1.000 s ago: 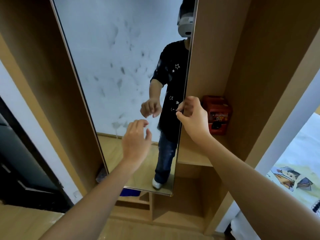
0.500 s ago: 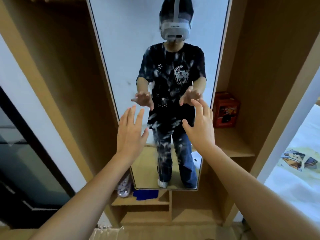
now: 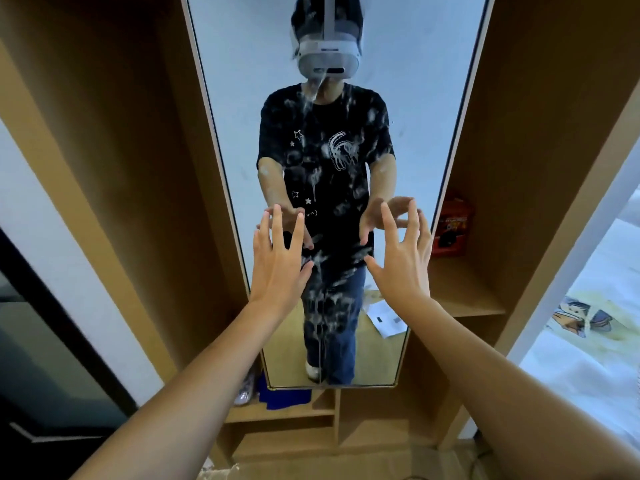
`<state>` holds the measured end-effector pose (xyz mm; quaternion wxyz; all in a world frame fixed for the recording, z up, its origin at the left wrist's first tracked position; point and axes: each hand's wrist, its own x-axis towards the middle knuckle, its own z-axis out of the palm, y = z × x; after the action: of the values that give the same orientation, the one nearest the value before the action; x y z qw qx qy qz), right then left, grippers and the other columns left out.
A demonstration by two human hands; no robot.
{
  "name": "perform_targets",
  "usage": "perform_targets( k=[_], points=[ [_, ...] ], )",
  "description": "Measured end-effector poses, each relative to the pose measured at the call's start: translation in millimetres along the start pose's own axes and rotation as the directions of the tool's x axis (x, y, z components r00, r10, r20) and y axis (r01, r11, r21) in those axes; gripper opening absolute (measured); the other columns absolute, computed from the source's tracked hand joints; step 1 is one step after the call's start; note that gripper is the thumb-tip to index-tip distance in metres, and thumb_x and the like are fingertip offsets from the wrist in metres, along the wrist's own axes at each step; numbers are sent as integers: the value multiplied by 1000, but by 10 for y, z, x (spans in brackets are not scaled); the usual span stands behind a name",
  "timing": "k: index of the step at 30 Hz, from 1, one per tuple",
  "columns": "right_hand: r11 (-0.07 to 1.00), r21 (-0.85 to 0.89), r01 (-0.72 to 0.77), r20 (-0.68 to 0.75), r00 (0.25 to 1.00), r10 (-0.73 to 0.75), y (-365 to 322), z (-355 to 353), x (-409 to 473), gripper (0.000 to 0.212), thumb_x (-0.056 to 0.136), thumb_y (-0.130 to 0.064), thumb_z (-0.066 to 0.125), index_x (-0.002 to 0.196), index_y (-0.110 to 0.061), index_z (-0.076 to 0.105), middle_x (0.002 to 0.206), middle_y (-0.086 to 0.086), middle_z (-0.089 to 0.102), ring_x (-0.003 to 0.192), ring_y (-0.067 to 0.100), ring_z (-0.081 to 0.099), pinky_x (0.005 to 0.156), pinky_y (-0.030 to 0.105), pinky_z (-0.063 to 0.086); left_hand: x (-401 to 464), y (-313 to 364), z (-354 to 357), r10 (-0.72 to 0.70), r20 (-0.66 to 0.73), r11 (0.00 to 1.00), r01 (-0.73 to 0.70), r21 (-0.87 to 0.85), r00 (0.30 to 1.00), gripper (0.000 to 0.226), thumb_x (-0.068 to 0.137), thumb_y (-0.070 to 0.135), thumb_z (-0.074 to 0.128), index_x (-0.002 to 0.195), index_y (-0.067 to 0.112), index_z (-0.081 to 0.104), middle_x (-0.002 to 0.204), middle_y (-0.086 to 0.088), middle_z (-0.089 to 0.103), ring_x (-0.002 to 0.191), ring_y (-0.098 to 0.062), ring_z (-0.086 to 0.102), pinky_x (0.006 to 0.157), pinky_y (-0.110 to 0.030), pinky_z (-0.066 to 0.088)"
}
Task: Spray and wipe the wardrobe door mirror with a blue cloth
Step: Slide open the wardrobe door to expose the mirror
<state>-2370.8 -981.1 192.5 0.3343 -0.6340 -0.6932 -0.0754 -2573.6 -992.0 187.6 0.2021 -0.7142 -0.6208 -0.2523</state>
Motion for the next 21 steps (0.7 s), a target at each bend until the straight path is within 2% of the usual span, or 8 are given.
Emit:
perform_targets(
  k=[3,7,13,16,21],
  points=[
    [1000,-4,-2,-7,1000,2,38,84,23,97,84,-27,74,155,-31,8,158,13,-14,146,40,-4,116,62,16,20,17,119,-15,-1,999,15,35,1000,91,85,37,68,152,12,12,155,-29,3,143,-47,6,112,-58,28],
    [1000,-8,-1,-21,1000,1,64,182,50,102,82,-28,76,153,-34,3,156,7,-18,146,38,-6,115,64,18,42,47,227,-35,15,994,33,106,999,97,83,40,69,152,10,7,154,-32,0,143,-50,3,112,-59,19],
    [1000,17,0,-23,1000,0,83,303,200,101,82,-26,75,155,-33,4,156,6,-19,146,36,-8,115,64,17,172,27,356,-40,17,986,37,163,999,94,88,44,62,153,8,4,154,-32,-6,143,-50,-1,114,-59,21],
    [1000,26,7,-38,999,-6,100,393,289,102,81,-26,76,155,-31,6,158,10,-16,146,39,-5,113,65,21,246,7,419,-32,9,978,30,206,999,92,90,45,59,153,6,4,154,-34,-2,142,-51,2,113,-59,23],
    [1000,18,22,-38,999,-21,132,506,421,101,83,-26,74,154,-32,1,157,7,-19,146,40,-7,114,64,18,376,-31,530,-38,12,976,35,217,999,93,90,45,58,153,7,1,154,-34,-2,143,-51,2,113,-59,23]
  ],
)
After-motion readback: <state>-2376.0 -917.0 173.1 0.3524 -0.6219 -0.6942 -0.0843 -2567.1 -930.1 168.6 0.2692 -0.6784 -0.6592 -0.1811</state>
